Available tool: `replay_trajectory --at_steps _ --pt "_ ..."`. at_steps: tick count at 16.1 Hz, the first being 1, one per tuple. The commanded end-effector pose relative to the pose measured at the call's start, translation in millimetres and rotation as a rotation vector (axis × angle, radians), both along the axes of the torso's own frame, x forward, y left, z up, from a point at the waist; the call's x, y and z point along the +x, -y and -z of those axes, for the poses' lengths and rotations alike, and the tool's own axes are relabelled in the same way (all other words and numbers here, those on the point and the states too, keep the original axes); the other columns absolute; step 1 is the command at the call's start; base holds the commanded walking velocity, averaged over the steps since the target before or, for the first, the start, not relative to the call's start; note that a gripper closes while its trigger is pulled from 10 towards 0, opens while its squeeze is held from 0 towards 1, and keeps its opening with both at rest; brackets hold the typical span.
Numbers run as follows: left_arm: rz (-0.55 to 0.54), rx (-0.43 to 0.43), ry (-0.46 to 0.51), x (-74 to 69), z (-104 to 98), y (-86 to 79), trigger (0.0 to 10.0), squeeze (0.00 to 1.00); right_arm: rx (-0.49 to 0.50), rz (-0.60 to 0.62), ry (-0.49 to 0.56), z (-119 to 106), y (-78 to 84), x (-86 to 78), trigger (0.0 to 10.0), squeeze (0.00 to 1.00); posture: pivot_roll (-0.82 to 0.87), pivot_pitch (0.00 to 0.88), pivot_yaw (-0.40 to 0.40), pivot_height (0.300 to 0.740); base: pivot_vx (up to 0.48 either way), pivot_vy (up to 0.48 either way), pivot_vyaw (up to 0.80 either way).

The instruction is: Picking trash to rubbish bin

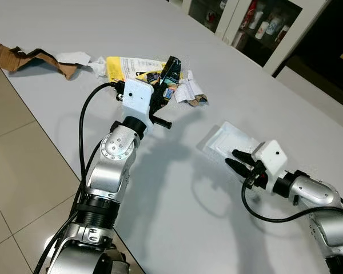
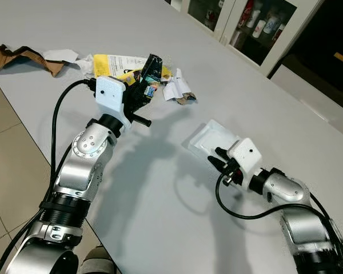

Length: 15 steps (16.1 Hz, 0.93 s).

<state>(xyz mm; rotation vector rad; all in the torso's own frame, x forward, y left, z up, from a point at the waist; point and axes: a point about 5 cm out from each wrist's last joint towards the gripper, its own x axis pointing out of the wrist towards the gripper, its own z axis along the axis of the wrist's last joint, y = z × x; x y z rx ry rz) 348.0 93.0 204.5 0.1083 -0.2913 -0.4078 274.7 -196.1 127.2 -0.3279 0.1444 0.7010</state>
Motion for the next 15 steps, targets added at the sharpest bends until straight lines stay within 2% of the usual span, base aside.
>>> replay_trajectory --at_steps 1,5,6,7,8,10,15 --pt "0.023 0.0 0.007 -0.9 -0.6 9.3 10.0 0.0 0.01 0.034 -0.006 -0.2 5.7 -5.2 10.0 0.0 0.19 0.167 -0.146 0.74 0.0 0.0 0.0" --pt "0.027 -0.003 0.011 0.1 -1.6 10.3 10.0 0.0 0.0 0.054 -0.014 0.9 8.3 -7.7 10.0 0.0 0.19 0.167 -0.146 0.74 0.0 0.0 0.0" --pt "0.026 -0.004 0.012 0.2 -1.8 10.0 10.0 0.0 -0.039 0.096 0.009 -1.7 13.3 -2.6 10.0 0.0 0.19 0.167 -0.146 0.74 0.0 0.0 0.0" --pt "0.024 -0.004 0.012 0.3 -1.7 9.5 10.0 0.0 -0.048 0.133 0.03 -5.5 18.2 2.2 10.0 0.78 0.19 0.167 -0.146 0.74 0.0 0.0 0.0" --pt "0.021 -0.004 0.012 0.4 -1.4 8.8 10.0 0.0 -0.041 0.155 0.039 -10.2 23.9 6.4 10.0 1.0 0.19 0.168 -0.153 0.74 0.0 0.0 0.0" --pt "0.018 -0.006 0.011 0.1 -1.2 8.7 10.0 0.0 -0.052 0.149 0.039 -13.8 28.0 8.1 10.0 1.0 0.19 0.17 -0.157 0.74 0.0 0.0 0.0" --pt "0.016 -0.008 0.007 -0.7 0.4 8.4 10.0 0.0 -0.11 0.072 -0.052 -9.8 38.8 10.0 10.0 1.0 0.19 0.174 -0.161 0.74 0.0 0.0 0.0"
